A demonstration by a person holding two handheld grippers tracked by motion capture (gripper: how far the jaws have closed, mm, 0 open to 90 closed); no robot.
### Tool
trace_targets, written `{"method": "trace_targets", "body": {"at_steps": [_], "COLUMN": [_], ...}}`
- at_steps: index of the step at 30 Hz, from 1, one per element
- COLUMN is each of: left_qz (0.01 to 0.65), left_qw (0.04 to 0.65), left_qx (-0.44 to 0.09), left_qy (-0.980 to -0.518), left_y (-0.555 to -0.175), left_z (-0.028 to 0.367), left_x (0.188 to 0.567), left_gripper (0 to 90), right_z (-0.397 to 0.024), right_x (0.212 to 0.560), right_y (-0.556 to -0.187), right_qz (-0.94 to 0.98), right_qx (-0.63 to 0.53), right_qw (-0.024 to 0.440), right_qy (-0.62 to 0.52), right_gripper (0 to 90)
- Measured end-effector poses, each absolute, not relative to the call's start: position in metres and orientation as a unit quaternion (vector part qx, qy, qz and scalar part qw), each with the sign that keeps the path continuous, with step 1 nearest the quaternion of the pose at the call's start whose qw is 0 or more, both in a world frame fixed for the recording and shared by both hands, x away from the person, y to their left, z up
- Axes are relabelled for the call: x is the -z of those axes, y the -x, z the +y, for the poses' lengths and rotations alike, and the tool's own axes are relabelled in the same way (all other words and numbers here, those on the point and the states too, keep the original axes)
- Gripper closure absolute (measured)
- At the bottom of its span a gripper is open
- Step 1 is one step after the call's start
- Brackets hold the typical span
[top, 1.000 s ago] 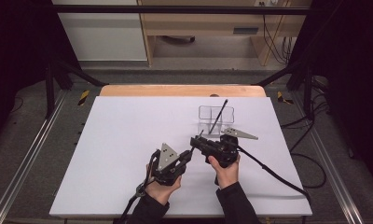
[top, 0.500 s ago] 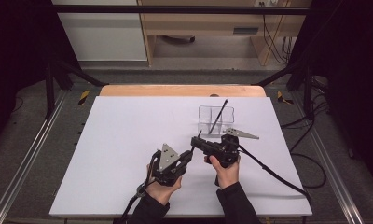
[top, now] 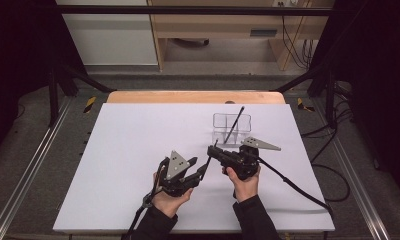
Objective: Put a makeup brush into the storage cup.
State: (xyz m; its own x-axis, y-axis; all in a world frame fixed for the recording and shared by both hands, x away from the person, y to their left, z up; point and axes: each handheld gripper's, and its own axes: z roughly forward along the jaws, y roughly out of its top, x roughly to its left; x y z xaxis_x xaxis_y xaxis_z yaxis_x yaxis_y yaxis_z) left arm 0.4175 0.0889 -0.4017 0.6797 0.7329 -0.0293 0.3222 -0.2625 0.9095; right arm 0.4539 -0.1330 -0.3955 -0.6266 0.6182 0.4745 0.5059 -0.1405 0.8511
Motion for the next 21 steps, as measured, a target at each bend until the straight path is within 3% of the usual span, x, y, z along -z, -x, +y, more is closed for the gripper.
{"method": "trace_targets", "body": {"at_steps": [16, 21], "left_qz": [0.318, 0.325], "left_qw": [0.476, 0.469], "left_qx": [-0.193, -0.193], "left_qy": [-0.797, -0.798], "left_y": [-0.428, -0.429], "left_z": [0.12, 0.137], "left_x": [0.393, 0.399], "left_gripper": [26.4, 21.3], "right_z": [-0.141, -0.143], "right_x": [0.393, 0.393], "right_y": [-0.453, -0.452], "right_qz": [0.663, 0.67], "right_qx": [-0.607, -0.601], "right_qw": [0.1, 0.115], "right_qy": [-0.426, -0.421], "right_gripper": [83.7, 83.7]}}
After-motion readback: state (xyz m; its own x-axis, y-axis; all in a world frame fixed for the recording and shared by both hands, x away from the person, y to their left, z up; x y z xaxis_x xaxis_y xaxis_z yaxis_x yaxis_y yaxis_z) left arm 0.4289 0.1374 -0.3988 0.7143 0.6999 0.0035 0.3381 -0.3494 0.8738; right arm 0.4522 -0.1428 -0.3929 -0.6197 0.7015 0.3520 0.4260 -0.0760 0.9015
